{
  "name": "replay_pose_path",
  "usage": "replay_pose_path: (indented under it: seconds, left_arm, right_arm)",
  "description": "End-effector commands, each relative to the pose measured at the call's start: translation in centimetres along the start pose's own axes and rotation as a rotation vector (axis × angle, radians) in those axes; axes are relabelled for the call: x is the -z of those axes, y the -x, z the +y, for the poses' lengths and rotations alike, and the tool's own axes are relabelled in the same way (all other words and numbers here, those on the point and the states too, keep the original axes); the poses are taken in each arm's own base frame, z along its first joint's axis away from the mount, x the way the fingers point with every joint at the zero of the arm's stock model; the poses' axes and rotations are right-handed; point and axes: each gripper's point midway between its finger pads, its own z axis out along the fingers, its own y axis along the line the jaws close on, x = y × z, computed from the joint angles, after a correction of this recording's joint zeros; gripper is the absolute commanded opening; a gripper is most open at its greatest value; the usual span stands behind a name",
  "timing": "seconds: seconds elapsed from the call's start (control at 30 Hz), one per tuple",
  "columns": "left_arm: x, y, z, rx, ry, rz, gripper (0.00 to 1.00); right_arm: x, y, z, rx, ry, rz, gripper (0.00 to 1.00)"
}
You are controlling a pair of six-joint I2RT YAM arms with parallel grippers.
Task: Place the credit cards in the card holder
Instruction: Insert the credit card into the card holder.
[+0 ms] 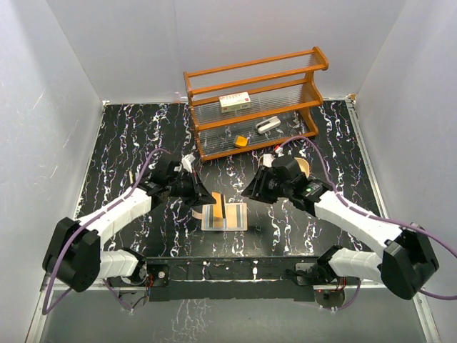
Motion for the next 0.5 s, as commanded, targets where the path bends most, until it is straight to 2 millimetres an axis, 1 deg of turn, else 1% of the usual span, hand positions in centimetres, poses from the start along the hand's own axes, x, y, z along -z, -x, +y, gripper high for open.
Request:
replay_pose_path:
  seconds: [0.0,0.1,0.2,0.3,0.47]
  left_arm:
    - [-0.1,-0.8,0.0,-0.058,-0.004,0.079,0.0]
    - [-0.6,-1.0,0.9,-0.071,0.017,0.103,0.0]
    - [-1.1,-1.1,1.7,-0.093,0.031,0.113,0.0]
    - [-1.8,-1.2,2.6,-0.095,0.035,0.128,0.0]
    - [-2.8,-1.8,3.1,-0.085,0.002,0.162,0.0]
  right_arm:
    - [-1.5,-0.3,-1.6,0.039,-0.066,0.02,0.35]
    - [-2.6,-1.0,-2.5,0.076,-0.092,0.06,0.35]
    - [-3.6,-1.5,-3.2,0.101,-0.12,0.089,0.36]
    - [-4.5,-1.9,-4.2,0.118,-0.166,0.11,0.37]
    - [-5.7,-2.8,-5.6,0.147,-0.211,0.146,0.35]
